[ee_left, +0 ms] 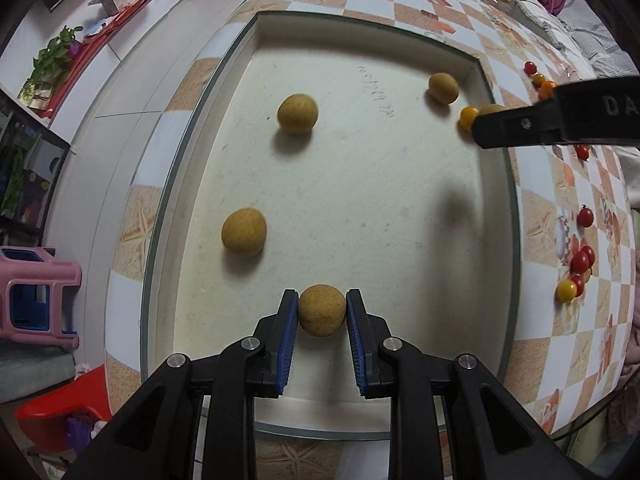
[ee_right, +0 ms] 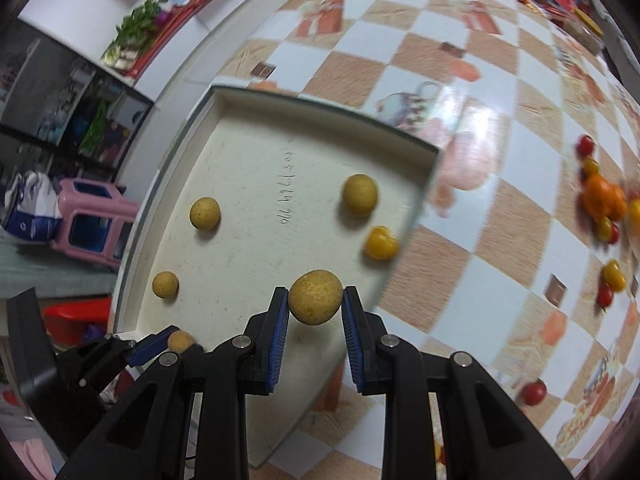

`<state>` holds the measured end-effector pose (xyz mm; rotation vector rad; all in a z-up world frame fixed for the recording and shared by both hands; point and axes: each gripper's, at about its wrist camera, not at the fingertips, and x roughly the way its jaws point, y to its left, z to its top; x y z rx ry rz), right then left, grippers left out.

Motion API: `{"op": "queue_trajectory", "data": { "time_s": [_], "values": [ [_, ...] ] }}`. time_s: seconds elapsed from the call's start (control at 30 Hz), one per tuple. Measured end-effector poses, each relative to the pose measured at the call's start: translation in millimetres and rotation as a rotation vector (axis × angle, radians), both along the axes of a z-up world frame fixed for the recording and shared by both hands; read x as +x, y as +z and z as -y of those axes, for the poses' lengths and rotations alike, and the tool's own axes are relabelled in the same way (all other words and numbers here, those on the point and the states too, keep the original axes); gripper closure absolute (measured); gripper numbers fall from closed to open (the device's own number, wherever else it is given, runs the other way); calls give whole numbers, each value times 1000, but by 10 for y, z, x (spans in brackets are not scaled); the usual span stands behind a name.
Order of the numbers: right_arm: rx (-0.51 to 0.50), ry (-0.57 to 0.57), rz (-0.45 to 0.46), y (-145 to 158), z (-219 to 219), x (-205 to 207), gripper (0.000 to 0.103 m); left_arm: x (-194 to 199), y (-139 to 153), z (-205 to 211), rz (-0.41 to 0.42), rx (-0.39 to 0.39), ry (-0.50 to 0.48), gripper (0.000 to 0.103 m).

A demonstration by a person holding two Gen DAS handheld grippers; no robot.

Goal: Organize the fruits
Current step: 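Carry both brown fruits into the white tray and open both tools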

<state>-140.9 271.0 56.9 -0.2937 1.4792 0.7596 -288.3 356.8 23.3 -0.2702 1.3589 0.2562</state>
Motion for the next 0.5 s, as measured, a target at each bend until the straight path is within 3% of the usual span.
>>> {"op": "queue_trajectory", "data": {
  "time_s": [0.33, 0.37, 0.43, 0.5],
  "values": [
    [-103, 73, -2, -318, -332, -68, 73, -35, -93, 41, -7, 42, -39, 74],
    [-109, 77, -6, -335, -356, -80, 73, -37, -95, 52, -7, 42, -46, 70],
    [-120, 82, -14, -366, -383, -92, 72, -42, -89, 113, -5, 58, -47, 28],
    [-119, 87, -15, -369, -415, -99, 66, -59, -34, 161, 20, 88, -42, 26]
  ]
}}
